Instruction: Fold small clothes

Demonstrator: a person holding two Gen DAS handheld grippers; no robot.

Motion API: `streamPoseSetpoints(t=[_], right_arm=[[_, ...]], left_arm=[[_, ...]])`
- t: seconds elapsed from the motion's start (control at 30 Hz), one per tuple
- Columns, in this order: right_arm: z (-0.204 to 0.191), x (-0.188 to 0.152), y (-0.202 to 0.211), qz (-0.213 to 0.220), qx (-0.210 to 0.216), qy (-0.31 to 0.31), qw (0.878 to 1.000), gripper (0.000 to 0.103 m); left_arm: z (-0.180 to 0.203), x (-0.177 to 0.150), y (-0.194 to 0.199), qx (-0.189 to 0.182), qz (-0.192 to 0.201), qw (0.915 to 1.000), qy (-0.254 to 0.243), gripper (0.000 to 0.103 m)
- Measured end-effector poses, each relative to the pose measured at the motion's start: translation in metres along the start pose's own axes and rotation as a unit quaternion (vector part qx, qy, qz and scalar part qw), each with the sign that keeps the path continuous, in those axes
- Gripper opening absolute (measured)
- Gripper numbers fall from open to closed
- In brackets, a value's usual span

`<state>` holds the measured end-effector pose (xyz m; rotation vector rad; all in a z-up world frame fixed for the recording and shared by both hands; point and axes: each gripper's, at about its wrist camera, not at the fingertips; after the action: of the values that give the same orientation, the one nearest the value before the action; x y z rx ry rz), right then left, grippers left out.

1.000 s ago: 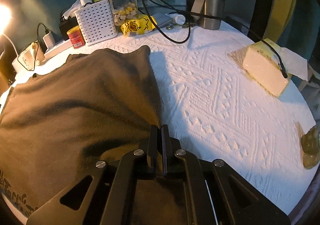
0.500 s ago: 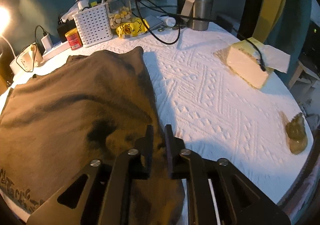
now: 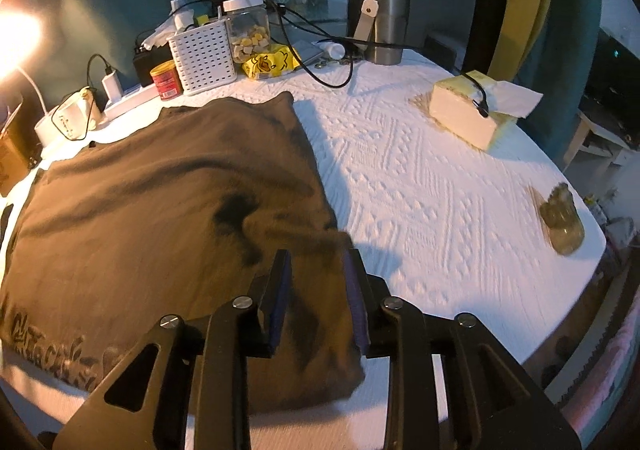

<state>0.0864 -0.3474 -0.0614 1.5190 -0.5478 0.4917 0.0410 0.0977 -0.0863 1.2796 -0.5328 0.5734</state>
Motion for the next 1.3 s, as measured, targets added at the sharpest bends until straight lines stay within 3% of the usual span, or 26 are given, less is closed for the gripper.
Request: streamPoseSetpoints(t=[0.33, 0.43, 0.47, 0.83, 1.17, 1.3], right_arm=[[-0.007, -0.031, 0.010, -0.019, 0.013, -0.007, 1.000, 0.040], [-0.004, -0.039, 0.010, -0.025, 0.019, -0.018, 0.999, 0.058], [-0.003, -0.042, 0.010, -0.027, 0.020, -0.021, 0.999, 0.058], [0.015, -0.056, 0.013, -0.042, 0.022, -0.049, 0.998, 0.059], [0.012, -0.061, 0.012, -0.057, 0.072, -0.076, 0.993, 0.060], [0.006, -0.058, 0.009, -0.056, 0.065, -0.078, 0.993, 0.061]], left_arm=[[0.009, -0.021, 0.007, -0.016, -0.001, 0.9999, -0.005, 0.039], [0.011, -0.023, 0.009, -0.017, 0.003, 0.9998, -0.010, 0.054], [0.012, -0.023, 0.010, -0.017, 0.005, 0.9998, -0.011, 0.057], [0.013, -0.025, 0.001, -0.007, -0.012, 0.9999, 0.000, 0.058], [0.013, -0.037, -0.010, -0.005, -0.035, 0.9992, 0.018, 0.058], [0.010, -0.035, -0.013, -0.001, -0.037, 0.9991, 0.021, 0.058]])
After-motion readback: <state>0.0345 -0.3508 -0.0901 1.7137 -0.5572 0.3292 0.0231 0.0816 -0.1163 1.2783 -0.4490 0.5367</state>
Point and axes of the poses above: each gripper's, at about its wrist camera, not at the fingertips, and y roughly against the way its jaws point, z to its right, x to its top, and after that the axes turned 2 degrees about -y, right-handed
